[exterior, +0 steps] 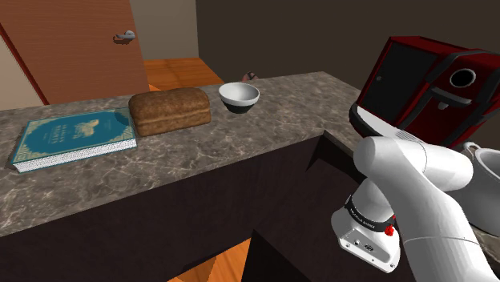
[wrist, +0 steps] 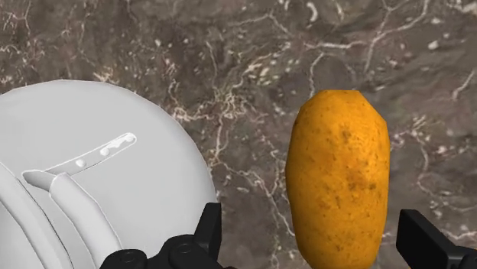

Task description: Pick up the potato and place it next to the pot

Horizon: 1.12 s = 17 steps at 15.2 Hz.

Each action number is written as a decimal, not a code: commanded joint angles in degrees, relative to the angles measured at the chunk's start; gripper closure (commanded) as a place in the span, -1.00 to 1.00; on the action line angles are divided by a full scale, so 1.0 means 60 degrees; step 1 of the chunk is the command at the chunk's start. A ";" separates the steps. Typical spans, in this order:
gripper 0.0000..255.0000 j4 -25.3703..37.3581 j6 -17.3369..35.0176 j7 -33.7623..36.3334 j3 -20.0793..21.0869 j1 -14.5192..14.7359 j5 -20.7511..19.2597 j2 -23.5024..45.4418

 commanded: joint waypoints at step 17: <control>1.00 -0.0637 0.0033 -0.0757 -0.1178 -0.1168 -0.0033 0.0172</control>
